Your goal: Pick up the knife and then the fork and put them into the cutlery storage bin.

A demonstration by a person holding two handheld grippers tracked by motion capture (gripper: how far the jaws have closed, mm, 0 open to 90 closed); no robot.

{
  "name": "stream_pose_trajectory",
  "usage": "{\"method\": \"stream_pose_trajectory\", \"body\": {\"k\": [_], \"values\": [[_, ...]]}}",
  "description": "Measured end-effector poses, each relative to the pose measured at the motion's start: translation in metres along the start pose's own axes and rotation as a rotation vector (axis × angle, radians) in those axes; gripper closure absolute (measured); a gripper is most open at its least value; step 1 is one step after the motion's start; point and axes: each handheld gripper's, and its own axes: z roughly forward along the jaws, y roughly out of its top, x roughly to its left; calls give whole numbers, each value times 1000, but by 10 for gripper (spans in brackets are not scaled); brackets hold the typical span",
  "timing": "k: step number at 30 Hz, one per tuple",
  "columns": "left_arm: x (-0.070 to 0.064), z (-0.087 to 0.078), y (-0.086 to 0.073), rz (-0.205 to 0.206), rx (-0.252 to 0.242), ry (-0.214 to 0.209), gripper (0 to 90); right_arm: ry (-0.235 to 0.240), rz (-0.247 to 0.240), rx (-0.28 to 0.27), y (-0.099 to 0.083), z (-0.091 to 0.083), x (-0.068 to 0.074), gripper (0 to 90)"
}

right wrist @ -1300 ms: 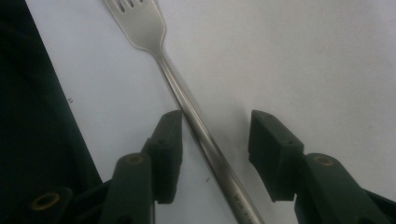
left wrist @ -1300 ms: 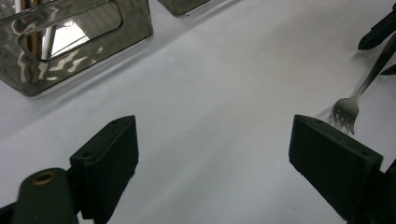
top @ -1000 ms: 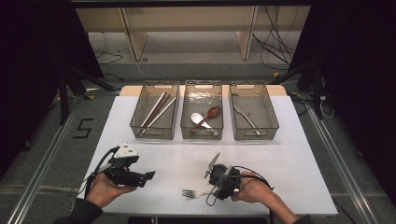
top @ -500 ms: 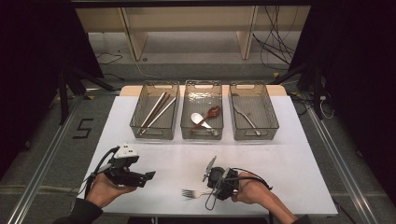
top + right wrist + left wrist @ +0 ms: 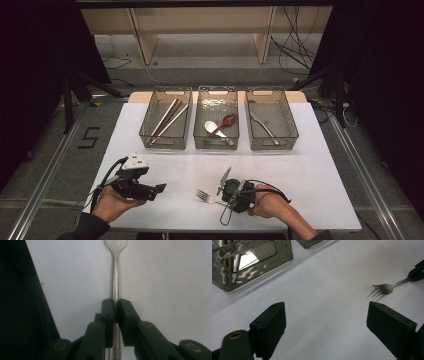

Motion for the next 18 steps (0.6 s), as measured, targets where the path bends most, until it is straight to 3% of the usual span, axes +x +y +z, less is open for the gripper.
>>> {"method": "stream_pose_trajectory", "body": {"k": [6, 18], "values": [[0, 0, 0, -2, -2, 1, 155, 4, 22, -13, -3, -6, -3, 834], [0, 0, 0, -2, -3, 2, 155, -27, 70, -90, -12, -18, -19, 834]]}}
